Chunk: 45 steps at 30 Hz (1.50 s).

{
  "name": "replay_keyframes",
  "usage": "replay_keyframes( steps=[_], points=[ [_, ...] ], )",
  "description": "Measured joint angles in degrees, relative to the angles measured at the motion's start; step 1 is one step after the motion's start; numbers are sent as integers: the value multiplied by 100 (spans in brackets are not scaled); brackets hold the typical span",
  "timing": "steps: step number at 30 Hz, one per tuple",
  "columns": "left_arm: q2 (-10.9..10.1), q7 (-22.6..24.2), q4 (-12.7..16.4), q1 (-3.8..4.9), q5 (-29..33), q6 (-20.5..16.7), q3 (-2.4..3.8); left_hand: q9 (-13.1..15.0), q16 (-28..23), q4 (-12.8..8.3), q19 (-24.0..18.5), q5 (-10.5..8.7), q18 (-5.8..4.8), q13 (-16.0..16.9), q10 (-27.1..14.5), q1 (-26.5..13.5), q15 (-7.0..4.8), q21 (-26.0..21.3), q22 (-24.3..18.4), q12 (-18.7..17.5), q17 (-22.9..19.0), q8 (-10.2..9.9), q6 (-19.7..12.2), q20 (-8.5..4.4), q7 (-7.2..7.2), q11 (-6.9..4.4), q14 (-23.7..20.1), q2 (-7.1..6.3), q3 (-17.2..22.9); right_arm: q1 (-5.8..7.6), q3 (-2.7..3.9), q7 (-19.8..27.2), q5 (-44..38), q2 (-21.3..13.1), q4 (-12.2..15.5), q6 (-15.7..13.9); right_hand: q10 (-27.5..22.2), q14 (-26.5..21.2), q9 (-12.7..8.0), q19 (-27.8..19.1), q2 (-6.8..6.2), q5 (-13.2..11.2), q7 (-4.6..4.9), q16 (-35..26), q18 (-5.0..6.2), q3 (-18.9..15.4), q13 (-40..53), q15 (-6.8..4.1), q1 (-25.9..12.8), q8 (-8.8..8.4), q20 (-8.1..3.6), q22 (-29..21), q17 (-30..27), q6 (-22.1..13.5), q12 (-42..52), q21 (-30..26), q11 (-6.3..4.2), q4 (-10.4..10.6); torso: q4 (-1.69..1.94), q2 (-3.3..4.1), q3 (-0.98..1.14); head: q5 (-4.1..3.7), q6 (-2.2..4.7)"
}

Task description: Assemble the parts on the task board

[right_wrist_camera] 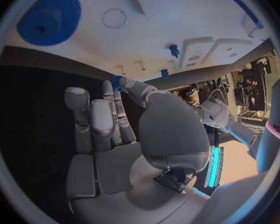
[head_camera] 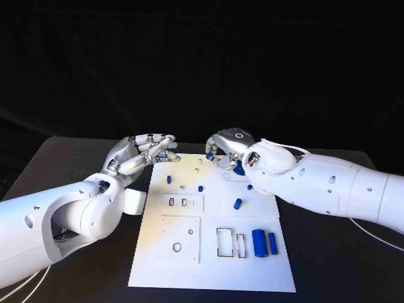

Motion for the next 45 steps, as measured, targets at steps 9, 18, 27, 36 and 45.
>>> replay_keyframes(
  steps=[9, 18, 27, 36, 45],
  points=[
    [52, -2, -15, 0, 3, 7, 0, 0, 0, 0, 0, 0, 0, 0, 0, 0, 0, 0, 0, 0, -1, 0, 0, 0, 0, 0, 0, 0, 0, 1, 4, 6, 80, 220, -260, -40, 2, 0, 0, 20, -45, -1, 5, 34, 1, 11, -9, 0, -45, 0, 21, 40, 22, -7, 0, 34, 2, 36, 57, 46, -32, -24, 34],
    [64, -4, -22, 0, 6, 10, 0, 0, 0, -16, 0, 0, 0, 0, 0, 0, 20, 0, -7, 0, 11, 0, 0, 0, 0, 0, -20, 0, 16, -13, 4, 14, 138, 284, -333, -29, 3, 0, 29, 20, -45, -2, -2, 33, 1, -5, -9, 0, -45, -5, 21, 40, 22, -17, 0, 34, 4, 53, 79, 101, -53, -46, 38],
    [66, -7, -17, 2, 8, 11, 3, 0, 0, -16, 0, 0, 1, 0, 0, 0, 20, 0, -6, 0, 10, 0, 0, 0, 0, 0, -20, 0, 16, -20, 15, 14, 174, 281, -342, -26, 3, 0, 38, 20, -45, -7, 7, 33, 1, -5, -15, 0, -44, 8, 21, 39, 21, -30, -1, 34, 4, 52, 90, 126, -54, -51, 15],
    [69, -10, -28, 2, 8, 12, 4, 0, 0, -16, 0, 0, 0, 0, 0, 0, 20, 0, -6, 0, 10, 0, 0, 0, 0, -1, -20, 0, 16, -44, 6, 19, 188, 270, -255, -9, 3, 0, 166, 20, -76, -14, 7, 33, 1, 4, -15, 1, -75, 12, 21, 48, 16, -48, -1, 34, 5, 61, 83, 128, -53, -39, -9],
    [70, -18, -48, 3, 8, 13, 5, -1, 0, -32, 0, 0, 0, 0, 1, 0, -1, 0, -6, -29, 24, 0, 0, 0, 0, -1, -41, 0, 32, -51, 11, 19, 200, 228, -210, -9, 3, 0, 202, 20, -76, -14, 7, 33, 1, 11, -14, 1, -75, 11, 21, 48, 15, -67, -1, 34, 5, 68, 77, 126, -54, -34, -27]
  ],
)
